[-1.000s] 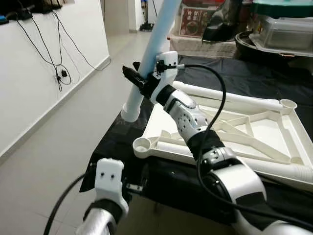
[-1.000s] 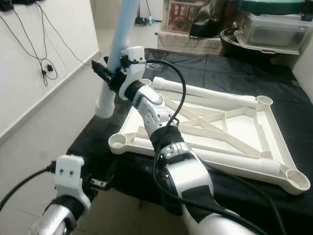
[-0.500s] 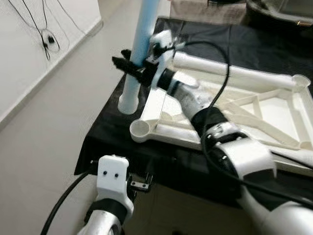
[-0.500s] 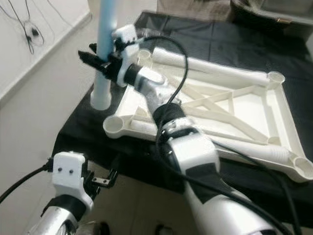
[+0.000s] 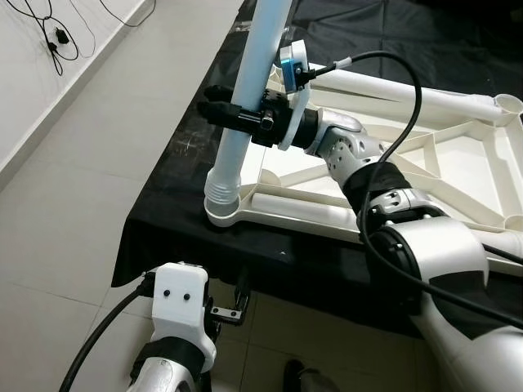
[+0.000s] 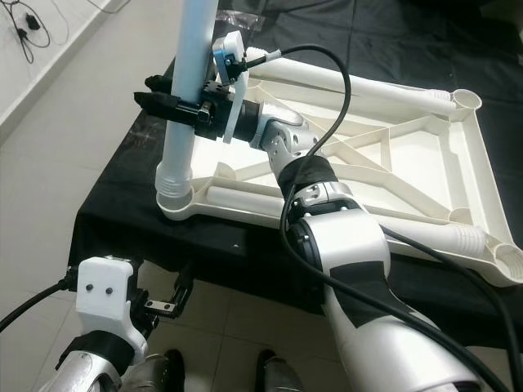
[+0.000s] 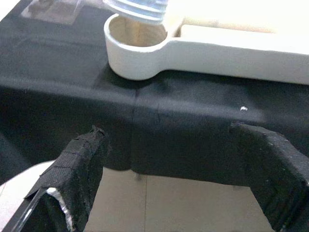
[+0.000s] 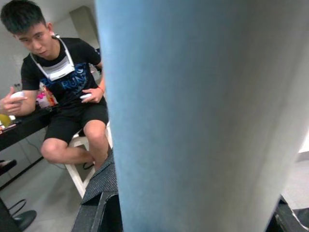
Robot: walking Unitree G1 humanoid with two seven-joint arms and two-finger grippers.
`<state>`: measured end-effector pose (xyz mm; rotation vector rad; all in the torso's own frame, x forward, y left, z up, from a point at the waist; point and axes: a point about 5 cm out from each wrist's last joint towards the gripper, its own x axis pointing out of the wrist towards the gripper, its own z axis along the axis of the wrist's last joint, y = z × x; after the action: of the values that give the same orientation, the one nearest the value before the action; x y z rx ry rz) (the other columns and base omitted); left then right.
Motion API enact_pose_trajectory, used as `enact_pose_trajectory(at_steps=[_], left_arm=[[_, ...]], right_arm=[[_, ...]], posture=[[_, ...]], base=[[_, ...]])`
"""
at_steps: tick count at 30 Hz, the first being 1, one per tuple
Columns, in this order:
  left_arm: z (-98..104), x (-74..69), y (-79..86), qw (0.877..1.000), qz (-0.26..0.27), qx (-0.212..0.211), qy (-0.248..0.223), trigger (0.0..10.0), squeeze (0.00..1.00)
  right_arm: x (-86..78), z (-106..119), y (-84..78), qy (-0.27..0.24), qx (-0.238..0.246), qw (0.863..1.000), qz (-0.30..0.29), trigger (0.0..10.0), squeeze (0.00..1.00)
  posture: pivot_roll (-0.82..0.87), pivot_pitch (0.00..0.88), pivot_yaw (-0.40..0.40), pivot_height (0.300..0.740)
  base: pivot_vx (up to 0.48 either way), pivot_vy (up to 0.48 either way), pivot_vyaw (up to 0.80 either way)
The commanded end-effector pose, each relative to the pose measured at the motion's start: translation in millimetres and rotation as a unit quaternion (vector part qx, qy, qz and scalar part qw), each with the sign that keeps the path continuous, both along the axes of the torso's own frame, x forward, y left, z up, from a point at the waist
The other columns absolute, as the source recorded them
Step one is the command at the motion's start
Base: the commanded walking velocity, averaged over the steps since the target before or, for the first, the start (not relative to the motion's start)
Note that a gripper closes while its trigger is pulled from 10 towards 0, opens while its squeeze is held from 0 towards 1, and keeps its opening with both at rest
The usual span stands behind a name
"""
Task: Building children table
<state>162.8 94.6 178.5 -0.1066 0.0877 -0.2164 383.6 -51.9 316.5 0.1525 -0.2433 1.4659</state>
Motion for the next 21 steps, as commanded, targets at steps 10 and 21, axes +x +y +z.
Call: enact_pose_trajectory(at_steps=[10, 21], left_arm=[[-1.1, -4.1, -1.3, 1.0, -0.006, 0.008, 0.01, 10.0, 0.0], [-2.0, -4.0, -1.0, 1.0, -0.008, 0.013, 0.011, 10.0, 0.0]], right_arm=[[-3.1, -4.8, 6.4, -0.008, -0.015, 1.0, 0.023, 10.0, 0.0], [-4.1, -19.0, 13.4, -0.031, -0.061, 0.998, 0.014, 10.0, 0.0]], posture=[[0.16, 0.32, -0.052, 0.74], [0.16, 0.321, -0.052, 0.74]], base=[[0.0, 0.0, 0.0], [0.0, 0.0, 0.0]])
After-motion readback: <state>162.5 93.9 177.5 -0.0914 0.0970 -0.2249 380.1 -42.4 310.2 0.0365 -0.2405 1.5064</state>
